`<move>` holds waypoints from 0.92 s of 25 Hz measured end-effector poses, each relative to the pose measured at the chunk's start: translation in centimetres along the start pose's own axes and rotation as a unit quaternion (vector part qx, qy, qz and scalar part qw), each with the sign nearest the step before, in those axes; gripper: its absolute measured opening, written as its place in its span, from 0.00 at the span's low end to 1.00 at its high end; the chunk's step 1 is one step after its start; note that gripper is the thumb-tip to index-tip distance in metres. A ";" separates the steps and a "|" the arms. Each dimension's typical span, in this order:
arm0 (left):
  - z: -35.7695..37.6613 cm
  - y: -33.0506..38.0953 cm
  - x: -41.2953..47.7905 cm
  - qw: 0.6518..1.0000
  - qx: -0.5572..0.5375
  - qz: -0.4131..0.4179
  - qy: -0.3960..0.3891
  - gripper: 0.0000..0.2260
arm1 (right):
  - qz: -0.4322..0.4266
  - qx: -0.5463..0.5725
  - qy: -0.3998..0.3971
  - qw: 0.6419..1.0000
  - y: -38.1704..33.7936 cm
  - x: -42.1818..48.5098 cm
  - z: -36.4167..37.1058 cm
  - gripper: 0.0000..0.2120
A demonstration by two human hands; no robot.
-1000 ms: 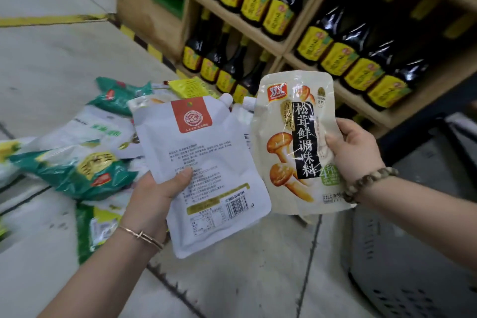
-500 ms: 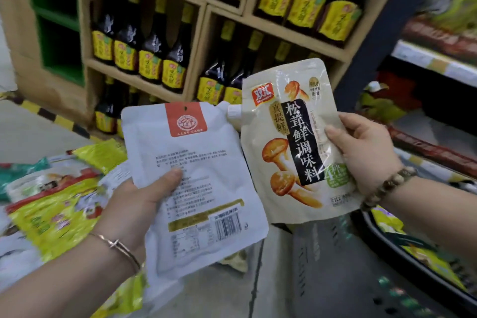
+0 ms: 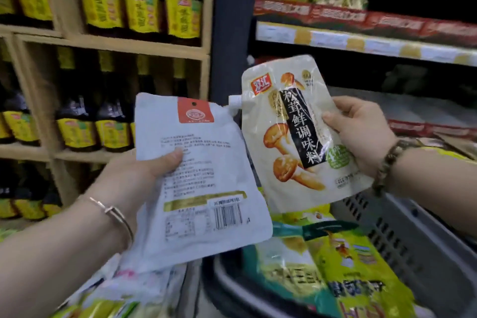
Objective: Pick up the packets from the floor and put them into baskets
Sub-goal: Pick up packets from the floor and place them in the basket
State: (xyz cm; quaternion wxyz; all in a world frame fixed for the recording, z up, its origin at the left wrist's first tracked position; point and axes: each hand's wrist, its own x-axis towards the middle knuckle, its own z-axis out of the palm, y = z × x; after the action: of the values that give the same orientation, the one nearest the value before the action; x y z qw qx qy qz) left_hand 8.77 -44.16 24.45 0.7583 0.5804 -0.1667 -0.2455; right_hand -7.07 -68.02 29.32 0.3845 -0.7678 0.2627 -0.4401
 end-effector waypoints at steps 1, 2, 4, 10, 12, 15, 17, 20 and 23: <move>2.0 0.0 1.0 1.000 0.023 -0.008 -0.007 0.03 | 0.010 -0.027 0.010 1.000 1.3 0.7 -1.1 0.14; 3.8 -0.3 2.2 0.999 0.048 -0.010 -0.016 0.03 | 0.024 -0.053 0.019 0.998 2.6 1.3 -2.1 0.14; 7.7 -1.5 4.7 0.994 0.107 0.002 -0.037 0.04 | 0.062 -0.092 0.039 0.993 5.2 2.8 -3.4 0.13; 16.5 -7.9 12.9 0.836 0.534 0.073 -0.104 0.22 | 0.176 -0.297 0.005 0.939 13.7 5.8 -2.1 0.16; 18.2 -9.4 15.4 0.792 0.603 -0.006 -0.100 0.24 | 0.198 -0.316 -0.044 0.927 15.6 7.1 -1.2 0.14; 18.9 -12.2 17.3 0.751 0.651 -0.072 -0.081 0.27 | 0.238 -0.329 -0.048 0.913 17.9 7.8 -0.3 0.10; 18.3 -15.0 17.6 0.778 0.615 -0.103 -0.076 0.25 | 0.261 -0.329 -0.033 0.907 19.3 7.0 0.0 0.10; 16.7 -18.4 17.3 0.823 0.557 -0.109 -0.031 0.17 | 0.248 -0.365 -0.025 0.897 20.6 5.7 0.2 0.12; 15.7 -19.6 16.3 0.787 0.614 -0.050 -0.021 0.21 | 0.174 -0.458 -0.087 0.868 21.3 4.4 -0.3 0.18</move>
State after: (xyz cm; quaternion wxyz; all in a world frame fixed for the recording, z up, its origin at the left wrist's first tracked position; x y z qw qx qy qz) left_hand 10.27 -70.01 9.35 0.2249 0.9258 -0.2689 -0.1412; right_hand -6.59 -83.49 13.99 0.0817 -0.8344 0.5298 -0.1279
